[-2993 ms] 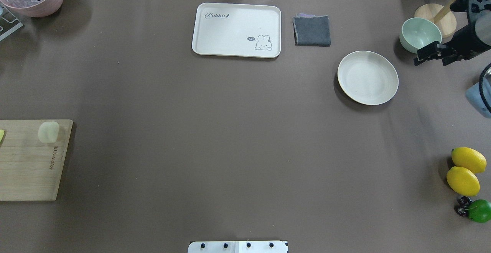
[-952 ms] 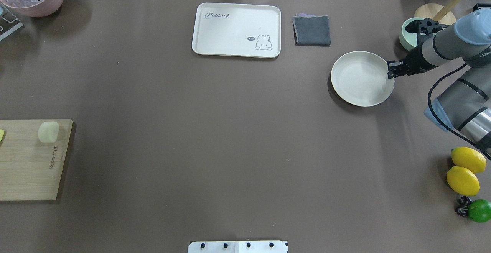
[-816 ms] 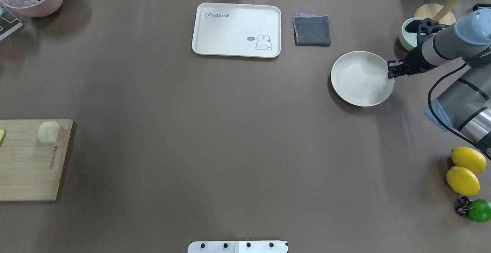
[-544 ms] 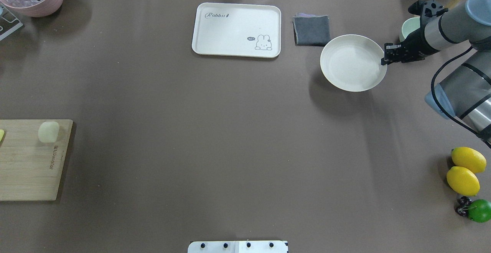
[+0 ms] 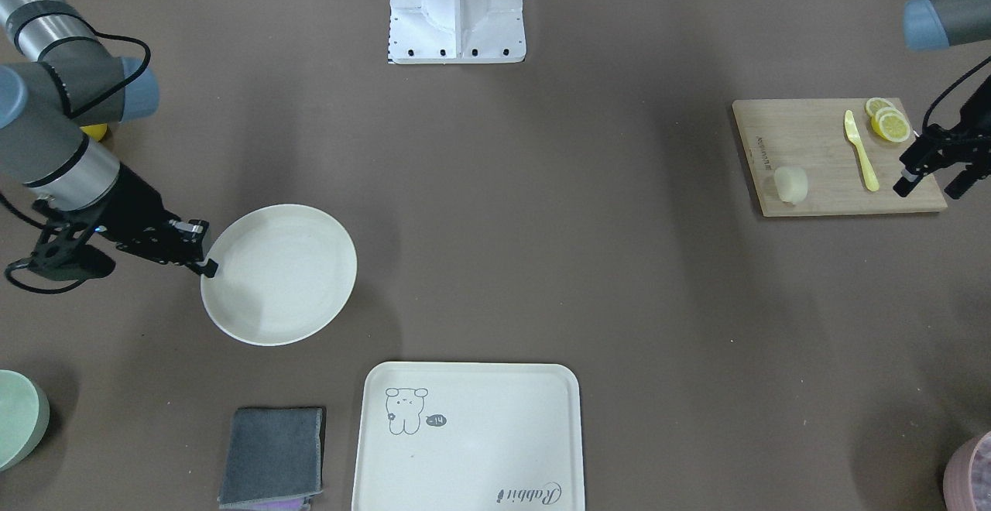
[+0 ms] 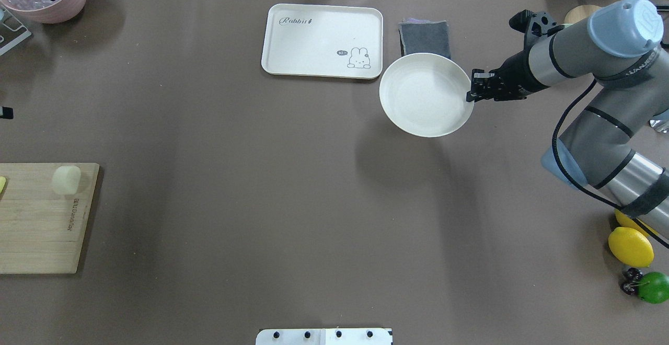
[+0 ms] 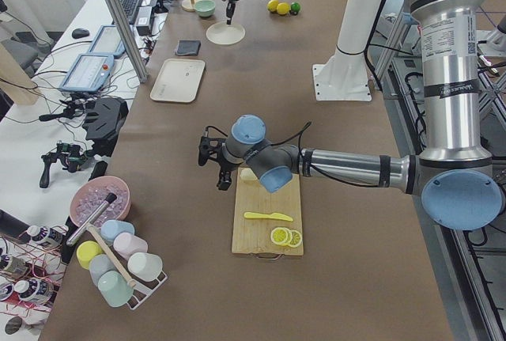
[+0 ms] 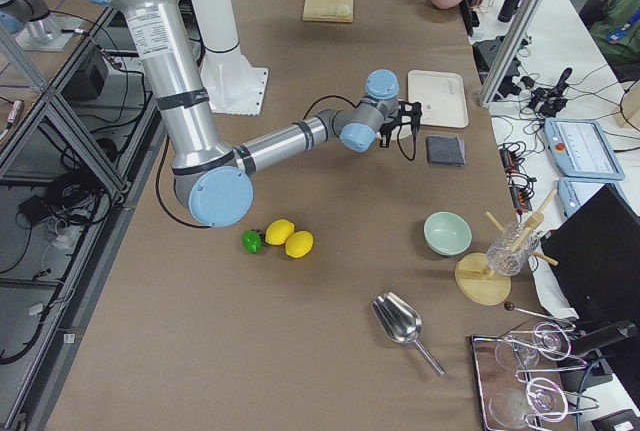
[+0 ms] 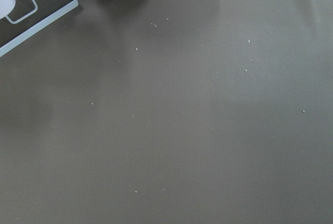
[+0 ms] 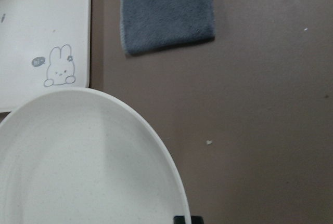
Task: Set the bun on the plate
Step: 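Slide the white plate with the right gripper toward the table center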
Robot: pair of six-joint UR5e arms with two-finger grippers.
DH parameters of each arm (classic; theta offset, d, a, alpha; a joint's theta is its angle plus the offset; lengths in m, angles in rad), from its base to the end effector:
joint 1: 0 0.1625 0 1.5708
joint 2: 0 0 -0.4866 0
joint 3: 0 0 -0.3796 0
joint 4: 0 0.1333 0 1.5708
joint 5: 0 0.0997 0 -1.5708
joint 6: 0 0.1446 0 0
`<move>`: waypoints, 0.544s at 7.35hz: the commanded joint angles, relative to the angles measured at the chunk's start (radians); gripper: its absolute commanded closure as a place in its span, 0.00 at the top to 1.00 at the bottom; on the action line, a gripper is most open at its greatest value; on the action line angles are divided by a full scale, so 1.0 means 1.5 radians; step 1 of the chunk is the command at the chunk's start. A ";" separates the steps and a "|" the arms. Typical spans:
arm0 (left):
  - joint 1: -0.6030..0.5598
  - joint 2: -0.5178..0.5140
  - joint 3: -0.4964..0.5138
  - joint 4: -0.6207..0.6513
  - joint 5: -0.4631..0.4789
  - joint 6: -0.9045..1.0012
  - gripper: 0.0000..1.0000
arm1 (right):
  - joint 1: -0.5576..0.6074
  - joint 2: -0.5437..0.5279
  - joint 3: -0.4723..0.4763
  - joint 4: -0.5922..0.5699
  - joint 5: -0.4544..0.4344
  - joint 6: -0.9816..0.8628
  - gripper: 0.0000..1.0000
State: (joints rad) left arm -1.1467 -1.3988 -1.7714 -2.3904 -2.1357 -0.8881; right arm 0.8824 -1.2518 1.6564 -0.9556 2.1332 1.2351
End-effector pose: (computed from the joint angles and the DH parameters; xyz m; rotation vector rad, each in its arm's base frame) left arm 0.1358 -0.4365 0.6370 0.3299 0.9225 -0.1869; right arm -0.3746 -0.5438 0.4542 0.1469 -1.1044 0.2025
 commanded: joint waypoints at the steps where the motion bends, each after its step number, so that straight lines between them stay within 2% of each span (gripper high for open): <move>1: 0.106 0.036 -0.042 0.001 0.076 -0.025 0.98 | -0.051 0.001 0.028 0.000 -0.050 0.030 0.00; 4: 0.178 0.029 -0.031 0.002 0.095 -0.047 0.98 | -0.091 0.025 0.035 -0.004 -0.077 0.058 0.00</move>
State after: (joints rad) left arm -0.9246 -1.3509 -1.8268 -2.3881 -2.0157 -0.9419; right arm 0.7709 -1.2337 1.7067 -0.9571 2.0331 1.3050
